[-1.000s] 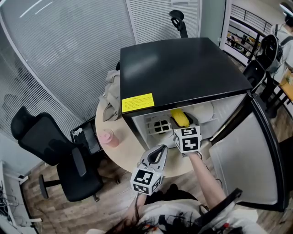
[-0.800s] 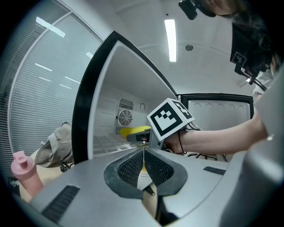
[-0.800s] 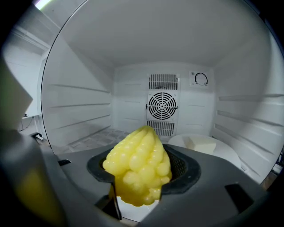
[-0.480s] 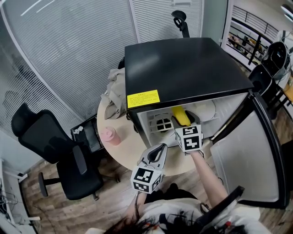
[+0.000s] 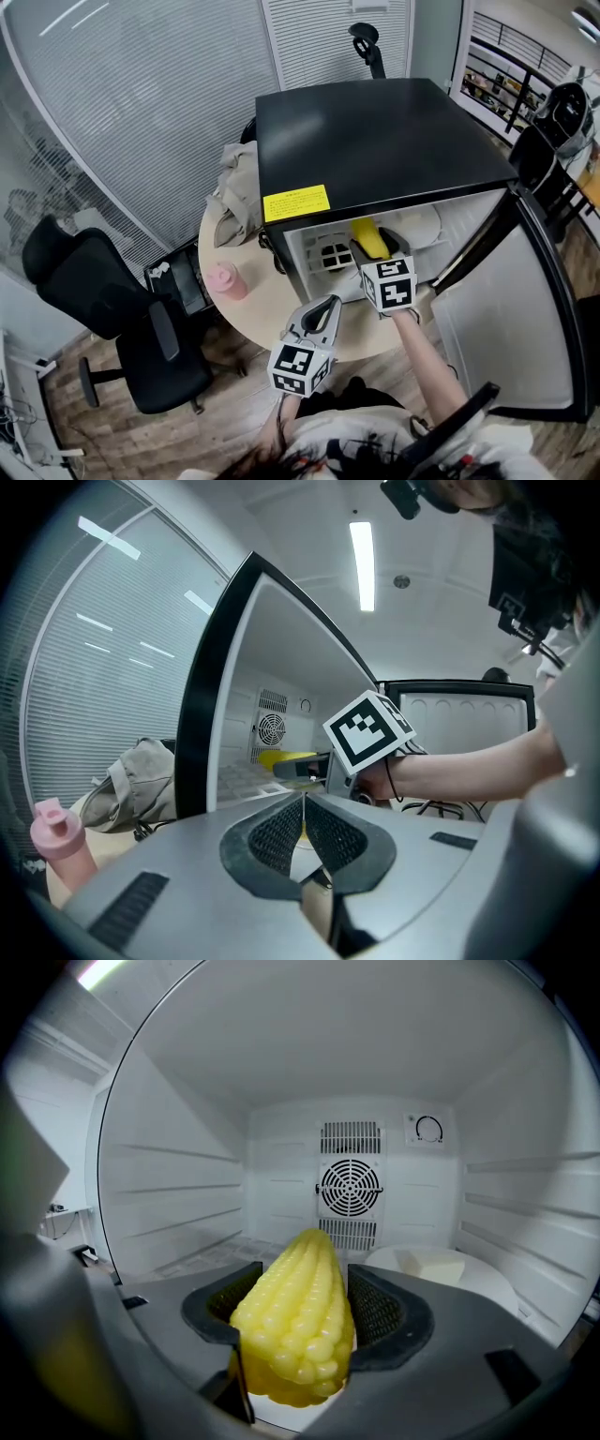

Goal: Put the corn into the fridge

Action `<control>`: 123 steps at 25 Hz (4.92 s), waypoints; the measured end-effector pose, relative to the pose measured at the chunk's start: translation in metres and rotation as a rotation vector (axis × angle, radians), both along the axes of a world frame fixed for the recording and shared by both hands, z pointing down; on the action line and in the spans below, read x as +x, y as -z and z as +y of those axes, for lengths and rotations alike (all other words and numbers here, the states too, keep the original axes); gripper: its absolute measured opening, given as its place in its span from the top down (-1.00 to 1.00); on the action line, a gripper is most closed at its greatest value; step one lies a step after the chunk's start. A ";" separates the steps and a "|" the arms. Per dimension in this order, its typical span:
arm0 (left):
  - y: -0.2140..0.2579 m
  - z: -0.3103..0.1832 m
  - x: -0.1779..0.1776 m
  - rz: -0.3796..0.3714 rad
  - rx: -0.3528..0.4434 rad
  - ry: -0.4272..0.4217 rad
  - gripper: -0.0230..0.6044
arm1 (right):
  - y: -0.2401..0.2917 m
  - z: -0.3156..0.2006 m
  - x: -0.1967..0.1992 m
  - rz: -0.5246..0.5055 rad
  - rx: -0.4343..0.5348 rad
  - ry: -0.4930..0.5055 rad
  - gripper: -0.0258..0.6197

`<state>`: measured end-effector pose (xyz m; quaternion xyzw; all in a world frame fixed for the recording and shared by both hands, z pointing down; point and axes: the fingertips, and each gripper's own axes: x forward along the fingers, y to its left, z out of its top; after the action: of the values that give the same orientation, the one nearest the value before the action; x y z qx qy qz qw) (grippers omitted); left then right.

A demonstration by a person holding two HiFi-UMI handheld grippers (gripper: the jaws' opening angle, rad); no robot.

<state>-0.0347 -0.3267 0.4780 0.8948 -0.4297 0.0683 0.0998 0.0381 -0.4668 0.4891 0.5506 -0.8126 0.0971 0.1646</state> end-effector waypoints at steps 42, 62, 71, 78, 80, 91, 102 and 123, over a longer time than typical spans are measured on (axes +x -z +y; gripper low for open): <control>0.004 0.066 -0.020 0.016 0.012 -0.156 0.88 | 0.015 0.169 -0.008 -0.202 0.047 -0.159 0.12; 0.012 0.100 0.000 0.055 0.023 -0.163 0.88 | 0.015 0.242 0.004 -0.216 0.011 -0.154 0.40; 0.017 0.149 0.018 0.031 0.027 -0.071 0.88 | 0.020 0.296 0.020 -0.173 0.021 -0.022 0.44; 0.020 0.198 0.031 0.022 0.033 -0.018 0.88 | 0.022 0.345 0.026 -0.203 0.027 0.045 0.49; 0.018 0.214 0.037 0.012 0.030 -0.017 0.88 | 0.022 0.359 0.029 -0.208 0.029 0.055 0.51; 0.015 0.289 0.042 -0.021 0.034 0.009 0.88 | 0.016 0.427 0.034 -0.224 0.025 0.093 0.67; 0.018 0.319 0.034 -0.016 0.048 0.038 0.88 | 0.018 0.452 0.028 -0.209 0.025 0.112 0.73; 0.018 0.337 0.033 -0.013 0.057 0.030 0.88 | 0.022 0.465 0.024 -0.182 0.043 0.121 0.87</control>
<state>-0.0021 0.0107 0.4601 0.8904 -0.4453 0.0603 0.0726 0.0621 -0.0021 0.4668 0.4929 -0.8578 0.1194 0.0838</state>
